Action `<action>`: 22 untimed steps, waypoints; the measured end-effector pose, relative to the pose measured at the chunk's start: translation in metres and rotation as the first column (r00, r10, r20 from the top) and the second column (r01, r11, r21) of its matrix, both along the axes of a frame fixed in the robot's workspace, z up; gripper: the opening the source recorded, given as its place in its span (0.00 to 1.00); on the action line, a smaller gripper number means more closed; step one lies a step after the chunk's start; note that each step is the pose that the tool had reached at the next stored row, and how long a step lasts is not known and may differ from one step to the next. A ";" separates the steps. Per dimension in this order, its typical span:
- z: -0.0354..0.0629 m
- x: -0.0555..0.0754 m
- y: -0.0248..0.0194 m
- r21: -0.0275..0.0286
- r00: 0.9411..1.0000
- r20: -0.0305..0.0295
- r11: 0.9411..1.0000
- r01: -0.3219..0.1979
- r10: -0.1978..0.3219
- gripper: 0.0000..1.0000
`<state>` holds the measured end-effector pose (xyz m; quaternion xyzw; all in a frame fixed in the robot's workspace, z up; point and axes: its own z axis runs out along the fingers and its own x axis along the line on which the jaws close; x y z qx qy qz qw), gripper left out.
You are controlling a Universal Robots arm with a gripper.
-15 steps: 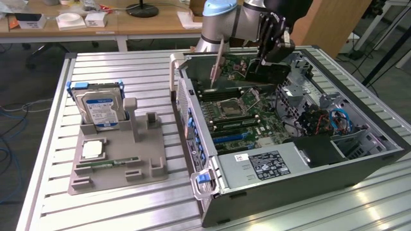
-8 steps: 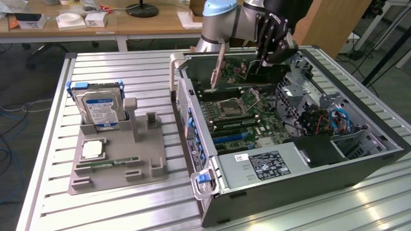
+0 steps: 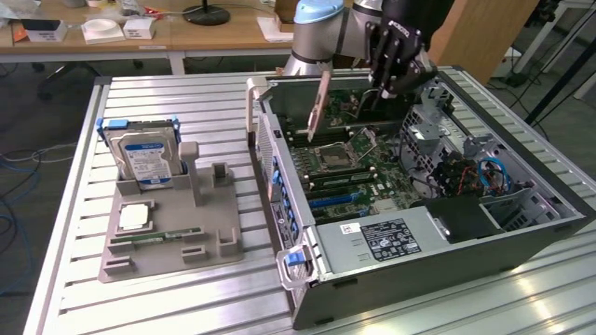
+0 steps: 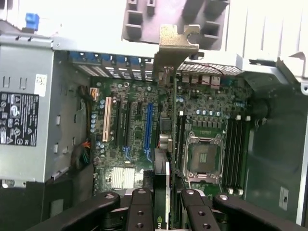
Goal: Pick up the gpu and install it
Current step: 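Insert the gpu into the slot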
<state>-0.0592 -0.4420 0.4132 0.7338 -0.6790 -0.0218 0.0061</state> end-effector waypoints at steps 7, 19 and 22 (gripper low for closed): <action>-0.0018 0.000 0.0000 0.000 0.992 0.000 0.992 -0.127 0.127 0.26; -0.0043 0.000 0.0000 0.000 0.943 0.000 0.943 -0.334 0.334 0.26; -0.0046 0.000 0.0000 0.000 0.925 0.000 0.925 -0.379 0.379 0.26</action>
